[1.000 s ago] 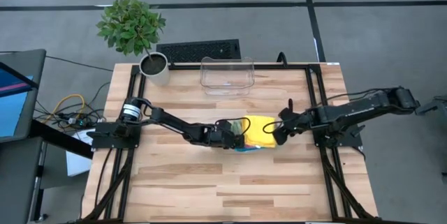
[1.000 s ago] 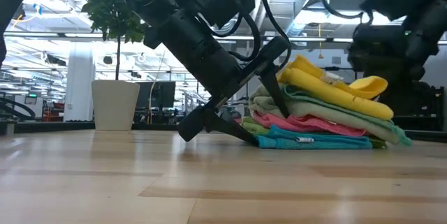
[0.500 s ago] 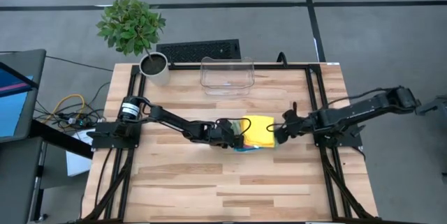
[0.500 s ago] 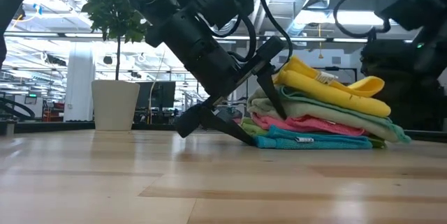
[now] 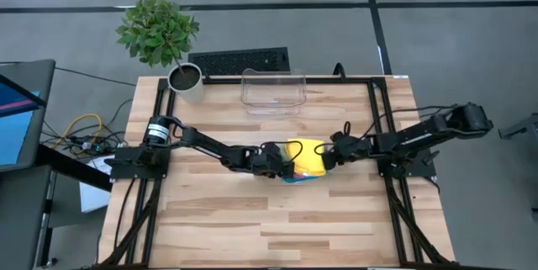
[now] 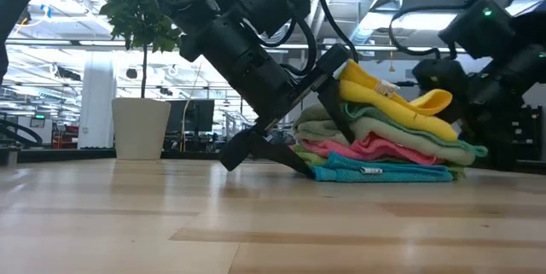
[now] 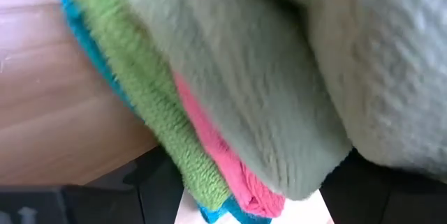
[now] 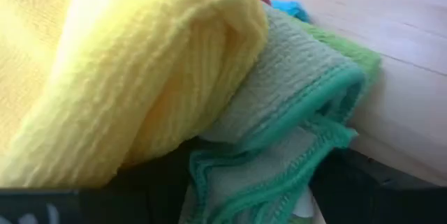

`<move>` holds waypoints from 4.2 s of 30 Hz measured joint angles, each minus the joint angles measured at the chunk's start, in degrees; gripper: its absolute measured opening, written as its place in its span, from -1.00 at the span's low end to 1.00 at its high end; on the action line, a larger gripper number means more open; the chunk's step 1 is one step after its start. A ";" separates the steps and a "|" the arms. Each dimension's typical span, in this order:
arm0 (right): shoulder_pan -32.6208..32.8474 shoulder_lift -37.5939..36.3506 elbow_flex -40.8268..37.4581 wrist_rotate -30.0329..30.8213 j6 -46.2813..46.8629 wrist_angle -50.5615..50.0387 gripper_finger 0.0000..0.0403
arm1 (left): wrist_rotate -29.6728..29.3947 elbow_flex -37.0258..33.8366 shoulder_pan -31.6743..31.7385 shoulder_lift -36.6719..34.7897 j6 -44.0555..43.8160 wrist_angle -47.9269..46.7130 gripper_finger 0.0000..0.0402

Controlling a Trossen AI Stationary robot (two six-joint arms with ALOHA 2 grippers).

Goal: Fold microfiber towels
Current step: Put the folded stacked microfiber towels into the transparent bin, then return to Home Position

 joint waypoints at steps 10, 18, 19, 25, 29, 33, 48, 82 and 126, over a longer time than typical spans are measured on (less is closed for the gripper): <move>-1.46 16.95 8.42 -6.08 -4.79 9.22 0.15 | -0.30 0.00 0.22 0.00 3.27 -1.88 -0.07; -1.24 18.40 11.87 -8.27 -9.51 8.18 -0.61 | -0.49 0.07 0.45 -0.56 9.16 -3.62 -0.74; -1.31 17.51 11.87 -8.81 -9.88 7.83 -0.61 | -0.02 0.07 0.71 -0.99 10.14 -3.88 -0.80; -2.03 12.56 13.62 -11.01 -10.30 6.89 -0.61 | 0.43 -0.04 2.39 -6.04 14.40 -6.49 -0.81; -2.89 9.73 17.00 -11.38 -11.07 2.67 -0.61 | 1.02 -0.07 3.70 -10.51 14.99 -11.13 -0.78; -4.61 6.72 22.69 -11.36 -14.36 -5.10 -0.61 | 0.78 -0.02 5.12 -15.89 17.12 -16.74 -0.77; -22.04 11.07 51.72 -16.46 -30.15 -28.22 -0.61 | 3.83 0.76 23.49 -26.95 26.56 -20.47 -0.79; -38.74 39.29 72.12 -15.58 -39.98 -42.37 0.14 | 15.20 0.89 44.67 -13.49 39.95 -15.30 -0.33; -33.30 16.08 80.20 -6.87 -61.37 -59.74 0.27 | 11.70 24.46 37.56 -40.37 65.27 -62.86 0.32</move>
